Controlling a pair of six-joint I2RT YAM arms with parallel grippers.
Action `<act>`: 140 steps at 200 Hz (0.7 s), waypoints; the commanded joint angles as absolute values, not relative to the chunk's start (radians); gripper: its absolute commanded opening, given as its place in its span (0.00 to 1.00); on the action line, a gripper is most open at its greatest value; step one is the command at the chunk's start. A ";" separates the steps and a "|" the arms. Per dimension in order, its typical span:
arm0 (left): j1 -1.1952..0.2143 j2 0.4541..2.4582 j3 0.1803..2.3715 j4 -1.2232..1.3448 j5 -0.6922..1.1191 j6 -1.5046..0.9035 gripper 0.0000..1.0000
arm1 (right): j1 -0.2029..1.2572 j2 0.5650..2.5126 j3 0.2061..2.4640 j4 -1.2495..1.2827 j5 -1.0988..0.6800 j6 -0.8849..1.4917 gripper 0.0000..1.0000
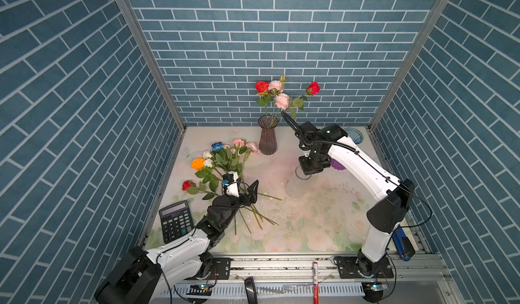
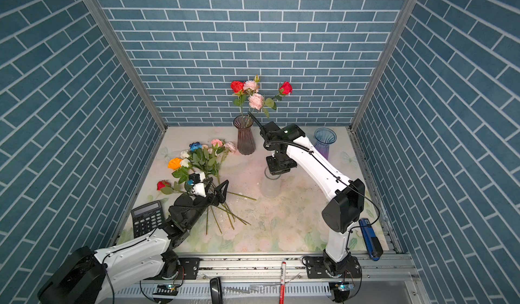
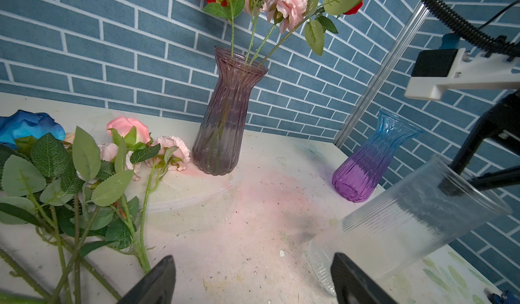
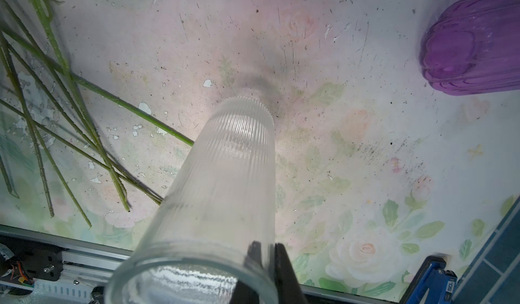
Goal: Arrange flowers in a vase
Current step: Place the vase at the center of the table.
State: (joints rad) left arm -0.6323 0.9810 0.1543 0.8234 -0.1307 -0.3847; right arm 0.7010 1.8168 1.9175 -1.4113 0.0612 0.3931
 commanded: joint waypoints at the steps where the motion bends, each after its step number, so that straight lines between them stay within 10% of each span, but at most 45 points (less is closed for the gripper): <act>1: -0.625 0.973 0.144 0.819 -0.141 -0.388 0.88 | 0.707 1.807 1.918 -1.437 0.077 0.374 0.02; 94: -0.623 0.967 0.141 0.819 -0.140 -0.389 0.88 | 0.725 1.781 1.836 -1.387 0.082 0.400 0.07; 140: -0.622 0.974 0.143 0.822 -0.132 -0.388 0.88 | 0.727 1.766 1.837 -1.385 0.082 0.402 0.47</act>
State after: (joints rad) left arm -0.6296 0.9798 0.1509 0.8230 -0.1345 -0.3874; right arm 0.7197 1.8061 1.8355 -1.3724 0.0742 0.3950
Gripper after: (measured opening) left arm 0.881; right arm 0.383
